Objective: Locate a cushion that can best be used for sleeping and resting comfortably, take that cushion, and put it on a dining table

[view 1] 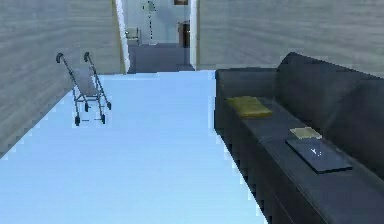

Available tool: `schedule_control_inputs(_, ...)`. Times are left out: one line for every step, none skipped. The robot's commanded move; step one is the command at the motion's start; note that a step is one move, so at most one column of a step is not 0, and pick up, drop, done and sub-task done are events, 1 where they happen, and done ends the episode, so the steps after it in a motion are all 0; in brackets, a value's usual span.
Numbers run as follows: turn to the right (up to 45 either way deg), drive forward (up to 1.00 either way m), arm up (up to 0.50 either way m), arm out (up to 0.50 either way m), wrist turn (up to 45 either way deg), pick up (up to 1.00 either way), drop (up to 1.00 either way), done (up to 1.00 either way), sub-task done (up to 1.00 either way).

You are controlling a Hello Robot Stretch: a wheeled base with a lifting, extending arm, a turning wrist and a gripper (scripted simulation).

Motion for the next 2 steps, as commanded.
schedule_control_inputs(0.0,0.85,0.00,0.00,0.0,0.00,0.00,0.00,0.00)
schedule_control_inputs(-45.0,0.00,0.00,0.00,0.0,0.00,0.00,0.00,0.00)
